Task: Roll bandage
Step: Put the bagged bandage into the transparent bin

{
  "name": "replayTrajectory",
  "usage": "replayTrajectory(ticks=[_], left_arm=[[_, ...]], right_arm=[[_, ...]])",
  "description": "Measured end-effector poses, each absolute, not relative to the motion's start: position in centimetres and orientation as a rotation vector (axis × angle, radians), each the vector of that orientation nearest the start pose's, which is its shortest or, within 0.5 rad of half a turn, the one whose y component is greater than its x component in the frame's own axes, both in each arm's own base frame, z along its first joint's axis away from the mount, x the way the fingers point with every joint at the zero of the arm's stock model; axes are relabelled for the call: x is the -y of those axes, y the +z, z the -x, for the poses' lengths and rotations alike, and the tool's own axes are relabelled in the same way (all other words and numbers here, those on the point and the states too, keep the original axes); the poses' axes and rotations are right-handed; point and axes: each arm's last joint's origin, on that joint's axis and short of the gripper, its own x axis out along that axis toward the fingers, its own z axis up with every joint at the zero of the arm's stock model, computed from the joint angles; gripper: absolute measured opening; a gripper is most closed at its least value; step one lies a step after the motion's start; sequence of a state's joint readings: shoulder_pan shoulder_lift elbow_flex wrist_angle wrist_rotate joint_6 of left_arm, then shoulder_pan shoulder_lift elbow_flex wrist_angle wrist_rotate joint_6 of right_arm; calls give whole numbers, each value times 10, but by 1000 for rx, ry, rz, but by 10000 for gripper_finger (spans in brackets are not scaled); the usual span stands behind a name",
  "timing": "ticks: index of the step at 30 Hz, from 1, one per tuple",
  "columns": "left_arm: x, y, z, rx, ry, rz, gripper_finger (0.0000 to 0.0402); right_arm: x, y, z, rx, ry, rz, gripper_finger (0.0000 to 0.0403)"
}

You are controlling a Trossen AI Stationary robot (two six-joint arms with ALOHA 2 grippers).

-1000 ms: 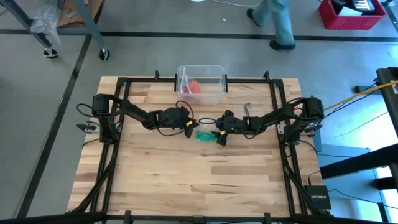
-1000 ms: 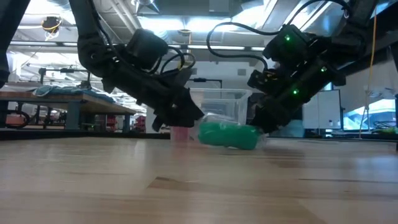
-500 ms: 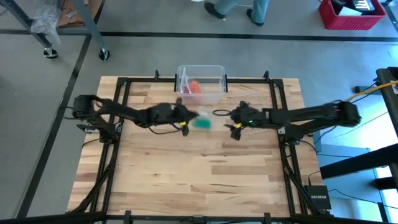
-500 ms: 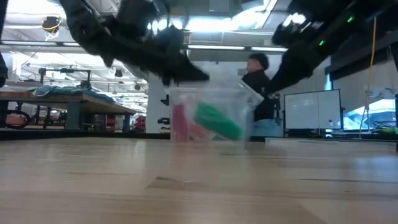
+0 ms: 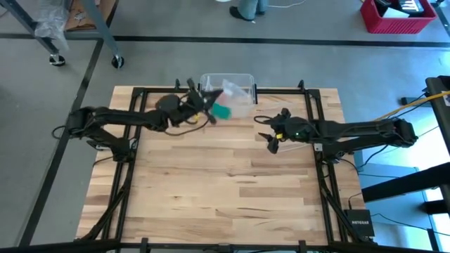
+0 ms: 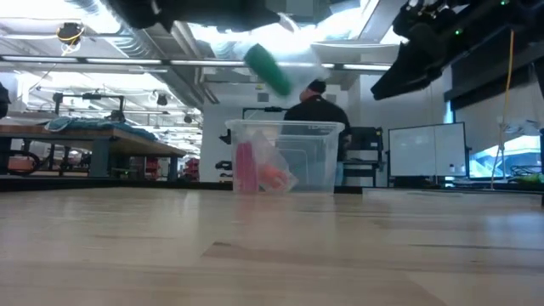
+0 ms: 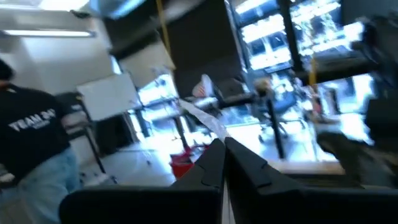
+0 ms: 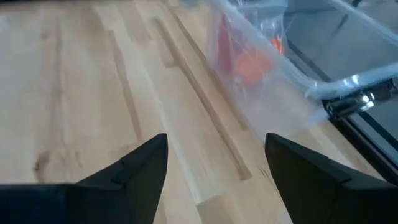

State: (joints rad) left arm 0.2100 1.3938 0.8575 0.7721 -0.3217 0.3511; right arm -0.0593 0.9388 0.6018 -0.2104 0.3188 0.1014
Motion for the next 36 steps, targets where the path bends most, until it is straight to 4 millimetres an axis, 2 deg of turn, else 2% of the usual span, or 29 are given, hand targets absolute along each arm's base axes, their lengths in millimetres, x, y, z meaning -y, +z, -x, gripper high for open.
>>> replayTrajectory(ticks=[5, 8, 12, 17, 19, 22, 27, 30, 32, 36], left_arm=[[-105, 333, -310, 289, 682, -347, 1], [-132, 327, -320, 296, 742, -350, 2], [-164, 295, -339, 262, 727, -234, 1], [-183, 238, -359, 139, 728, -153, 1], [-184, 228, -363, 149, 717, -110, 1], [-181, 227, -365, 169, 679, -88, 1], [-173, 229, -369, 157, 660, -185, 1], [-167, 236, -369, 161, 614, -255, 1], [-160, 243, -369, 151, 576, -303, 1], [-142, 260, -367, 102, 480, -367, 1]], right_arm=[[22, 235, -202, -559, -437, -22, 270], [22, 231, -206, -568, -442, -31, 270], [23, 226, -210, -586, -447, -40, 270], [23, 221, -213, -609, -463, -50, 270], [23, 220, -213, -614, -465, -48, 270], [23, 220, -214, -615, -469, -47, 270], [24, 223, -216, -570, -498, -32, 270], [25, 229, -219, -520, -484, 38, 270], [26, 236, -220, -502, -471, 103, 270], [34, 266, -223, -480, -521, 268, 270]])
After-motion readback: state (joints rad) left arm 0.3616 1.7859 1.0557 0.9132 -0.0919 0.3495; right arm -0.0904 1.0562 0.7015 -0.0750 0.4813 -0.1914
